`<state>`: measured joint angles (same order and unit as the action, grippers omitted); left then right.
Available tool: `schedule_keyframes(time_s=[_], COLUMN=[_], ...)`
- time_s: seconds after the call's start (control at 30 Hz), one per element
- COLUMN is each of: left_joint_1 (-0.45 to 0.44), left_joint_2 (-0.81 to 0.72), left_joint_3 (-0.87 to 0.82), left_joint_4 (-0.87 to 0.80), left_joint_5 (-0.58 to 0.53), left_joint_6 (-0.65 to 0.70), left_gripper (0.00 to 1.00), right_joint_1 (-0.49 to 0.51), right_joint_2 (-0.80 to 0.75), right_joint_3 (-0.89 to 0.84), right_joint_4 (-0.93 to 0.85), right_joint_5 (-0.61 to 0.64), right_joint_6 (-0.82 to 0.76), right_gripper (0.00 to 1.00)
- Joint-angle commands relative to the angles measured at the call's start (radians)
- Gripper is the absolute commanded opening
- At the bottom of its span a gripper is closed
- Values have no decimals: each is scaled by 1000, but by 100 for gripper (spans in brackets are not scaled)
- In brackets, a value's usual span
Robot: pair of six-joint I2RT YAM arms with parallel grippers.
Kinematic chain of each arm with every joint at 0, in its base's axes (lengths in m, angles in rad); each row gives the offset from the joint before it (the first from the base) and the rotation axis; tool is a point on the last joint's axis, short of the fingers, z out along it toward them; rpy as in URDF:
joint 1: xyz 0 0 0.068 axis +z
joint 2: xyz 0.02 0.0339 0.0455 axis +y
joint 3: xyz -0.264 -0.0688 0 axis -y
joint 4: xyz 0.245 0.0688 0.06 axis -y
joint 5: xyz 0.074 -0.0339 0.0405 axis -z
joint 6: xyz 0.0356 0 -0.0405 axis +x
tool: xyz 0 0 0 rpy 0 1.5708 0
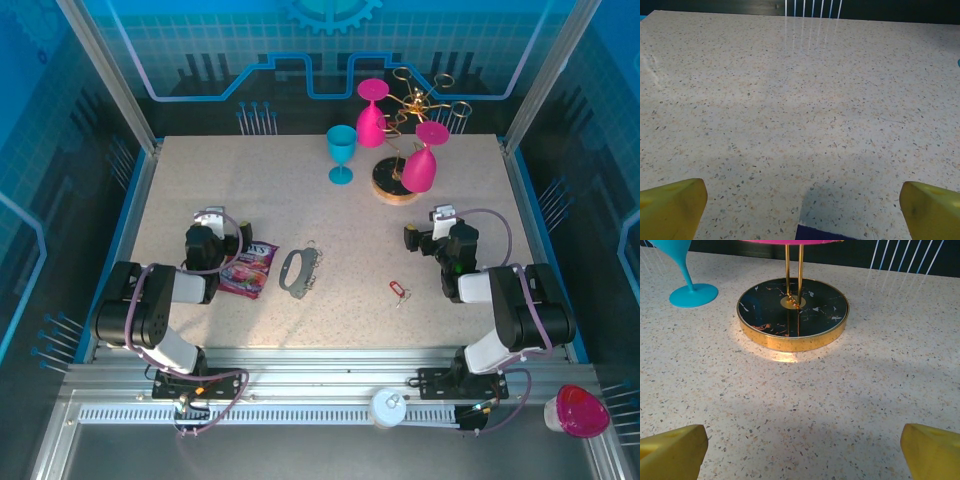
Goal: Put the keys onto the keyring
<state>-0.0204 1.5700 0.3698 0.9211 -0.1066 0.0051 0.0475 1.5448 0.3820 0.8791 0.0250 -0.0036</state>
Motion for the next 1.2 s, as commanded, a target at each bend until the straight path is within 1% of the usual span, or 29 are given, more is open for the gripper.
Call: schedule_keyframes(time_s=[0.0,0.33,0.4,0.5,0.53,0.6,0.67,0.73,0.83,0.87,0.93,0.97,1.03,1.07,1.17], left_joint_1=[8,13,14,13,13,13,13,13,13,11,10,4,-23,-47,-189], left_joint_2=[-16,-19,-75,-231,-287,-376,-446,-510,-563,-572,-583,-585,-585,-585,-575], left_joint_3=[18,12,-2,23,34,46,60,101,153,160,159,155,153,159,183], left_joint_4=[-2,6,-7,-183,-232,-275,-319,-436,-596,-629,-657,-660,-695,-736,-876], left_joint_5=[21,40,67,65,58,55,68,109,195,216,304,328,363,355,274], left_joint_6=[-2,-1,7,5,3,-33,-97,-172,-274,-316,-396,-429,-503,-527,-569], left_gripper=[99,99,99,99,99,99,100,99,99,99,99,99,99,99,99], right_joint_1=[4,1,14,28,34,39,48,49,53,54,59,67,104,129,252], right_joint_2=[-2,-9,-58,-236,-296,-392,-467,-535,-613,-631,-660,-668,-675,-675,-678], right_joint_3=[21,14,-23,-18,-5,29,59,89,126,130,144,150,159,161,168], right_joint_4=[3,15,46,-112,-173,-290,-400,-532,-762,-811,-910,-952,-1020,-1044,-1113], right_joint_5=[-6,-15,-30,-12,9,22,30,21,-17,-44,-120,-149,-210,-223,-201], right_joint_6=[-7,-7,-32,-43,-28,40,167,324,523,562,615,632,649,651,654], right_gripper=[100,100,100,100,99,99,91,82,74,72,65,64,62,63,63])
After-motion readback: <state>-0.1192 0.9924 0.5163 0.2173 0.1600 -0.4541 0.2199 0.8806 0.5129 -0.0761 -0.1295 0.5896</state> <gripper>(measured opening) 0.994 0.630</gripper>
